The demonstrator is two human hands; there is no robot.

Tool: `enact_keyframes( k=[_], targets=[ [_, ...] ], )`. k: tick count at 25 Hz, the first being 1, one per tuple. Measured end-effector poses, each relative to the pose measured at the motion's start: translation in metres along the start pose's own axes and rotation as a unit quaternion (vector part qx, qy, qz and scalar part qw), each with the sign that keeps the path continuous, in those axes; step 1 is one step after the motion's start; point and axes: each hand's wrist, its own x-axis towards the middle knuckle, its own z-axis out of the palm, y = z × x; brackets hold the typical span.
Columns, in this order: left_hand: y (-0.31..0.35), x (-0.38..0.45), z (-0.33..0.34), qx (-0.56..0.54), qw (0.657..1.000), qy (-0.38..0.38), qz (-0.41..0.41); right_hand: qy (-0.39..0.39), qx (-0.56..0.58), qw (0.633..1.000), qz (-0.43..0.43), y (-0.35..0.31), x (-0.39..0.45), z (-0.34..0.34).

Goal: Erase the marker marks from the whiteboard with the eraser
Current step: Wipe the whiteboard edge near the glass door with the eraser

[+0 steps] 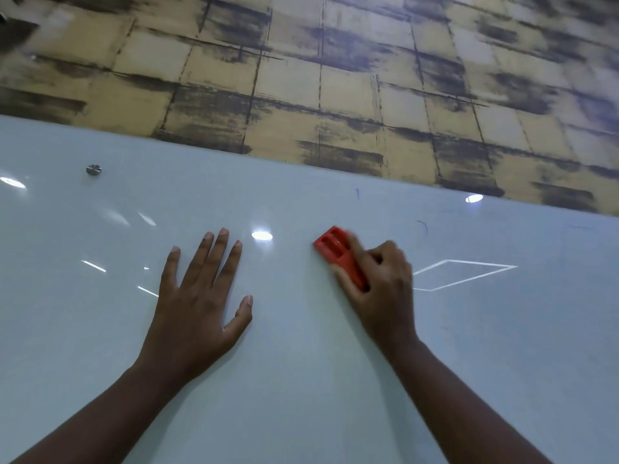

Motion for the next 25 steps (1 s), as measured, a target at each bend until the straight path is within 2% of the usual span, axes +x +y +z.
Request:
enact_keyframes(
  k=[2, 5, 7, 9, 11, 13, 17, 20, 25],
  targets=[
    [0.001, 0.0, 0.0, -0.001, 1.0, 0.003, 0.0, 0.043, -0.028, 0.993, 0.104, 0.028, 0.009, -0.003],
    [0.002, 0.0, 0.001, 0.005, 1.0, 0.009, 0.002, 0.1, -0.039, 0.957, 0.269, 0.038, 0.013, -0.004],
    [0.003, -0.001, 0.001, 0.005, 1.0, 0.008, 0.002, 0.108, -0.034, 0.943, 0.314, 0.019, 0.017, 0.002],
    [0.003, 0.0, 0.0, 0.007, 1.0, 0.012, 0.001, 0.087, -0.027, 0.959, 0.269, -0.017, 0.019, 0.01],
    [0.002, 0.004, -0.001, 0.014, 1.0, 0.016, 0.004, 0.025, -0.019, 0.987, 0.158, -0.062, 0.012, 0.017],
    [-0.001, 0.011, -0.004, 0.022, 1.0, 0.021, 0.006, -0.038, -0.023, 0.998, 0.05, -0.099, 0.001, 0.019],
    [-0.009, 0.036, -0.006, 0.038, 0.999, 0.013, 0.013, -0.069, -0.048, 0.995, -0.047, -0.094, 0.011, 0.016],
    [-0.007, 0.056, -0.002, 0.05, 0.999, 0.002, 0.014, -0.085, -0.074, 0.993, -0.033, -0.056, 0.038, 0.015],
    [-0.007, 0.063, 0.002, 0.047, 0.999, 0.001, 0.021, -0.044, -0.111, 0.986, 0.118, 0.032, 0.07, -0.004]
  ],
)
